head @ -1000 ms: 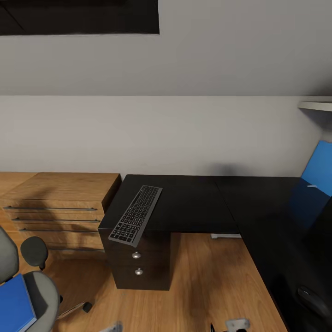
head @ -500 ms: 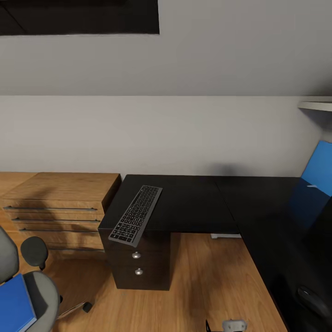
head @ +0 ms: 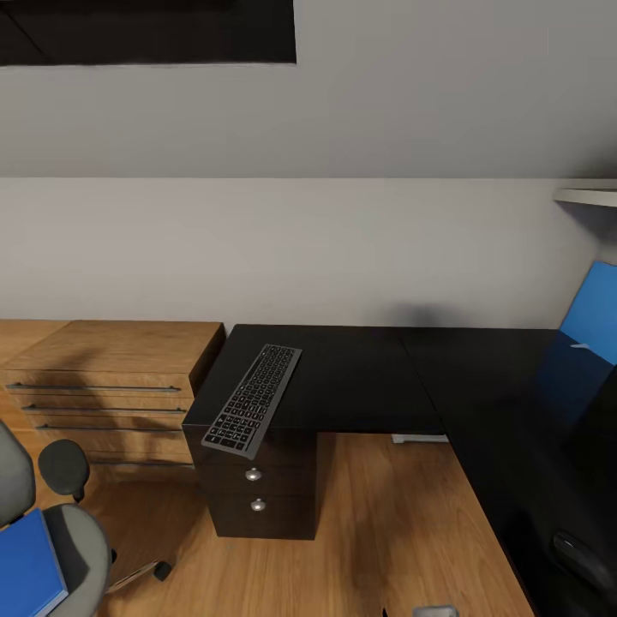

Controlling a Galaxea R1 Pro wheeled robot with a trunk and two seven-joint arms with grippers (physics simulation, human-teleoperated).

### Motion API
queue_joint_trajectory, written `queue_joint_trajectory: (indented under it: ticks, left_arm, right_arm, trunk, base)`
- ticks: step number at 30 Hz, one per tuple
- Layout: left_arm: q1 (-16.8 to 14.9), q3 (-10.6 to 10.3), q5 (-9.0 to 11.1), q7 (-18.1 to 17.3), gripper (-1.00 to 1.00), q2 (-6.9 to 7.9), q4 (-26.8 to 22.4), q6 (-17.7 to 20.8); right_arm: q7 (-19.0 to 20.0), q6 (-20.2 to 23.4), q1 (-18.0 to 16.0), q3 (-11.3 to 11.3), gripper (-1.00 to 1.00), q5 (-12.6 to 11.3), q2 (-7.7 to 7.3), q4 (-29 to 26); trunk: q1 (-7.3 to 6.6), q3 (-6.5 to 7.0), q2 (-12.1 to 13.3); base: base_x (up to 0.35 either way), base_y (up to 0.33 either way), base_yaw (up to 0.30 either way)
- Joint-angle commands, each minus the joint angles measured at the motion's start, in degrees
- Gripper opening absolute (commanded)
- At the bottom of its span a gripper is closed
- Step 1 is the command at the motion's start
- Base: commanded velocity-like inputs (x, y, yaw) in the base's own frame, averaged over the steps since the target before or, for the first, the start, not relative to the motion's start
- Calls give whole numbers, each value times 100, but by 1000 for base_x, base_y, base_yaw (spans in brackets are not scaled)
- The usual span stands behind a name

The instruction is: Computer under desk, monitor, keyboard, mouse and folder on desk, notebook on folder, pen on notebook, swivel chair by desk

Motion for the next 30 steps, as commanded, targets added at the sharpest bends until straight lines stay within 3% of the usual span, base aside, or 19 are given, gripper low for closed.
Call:
queue_joint_trajectory:
  ticks: [1, 11, 20, 30]
  left_arm:
    - [-1, -7, 37, 23, 100, -1, -8, 14]
    - [-1, 1, 38, 21, 100, 3, -11, 14]
    - [-1, 11, 41, 16, 100, -3, -7, 14]
    - [-1, 116, 54, 23, 100, 17, -13, 14]
  right_arm:
    - [-57, -7, -4, 5, 100, 57, 1, 5]
    - [-57, -24, -4, 2, 100, 59, 0, 1]
    - [-68, -412, -4, 13, 100, 67, -1, 14]
    - [-82, -514, -4, 20, 100, 65, 58, 24]
  trunk:
    - [0, -6, -3]
    - [0, -6, -3]
    - [0, -6, -3]
    - [0, -6, -3]
  base:
    - [0, 0, 0]
    - [0, 0, 0]
    - [0, 0, 0]
    - [0, 0, -22]
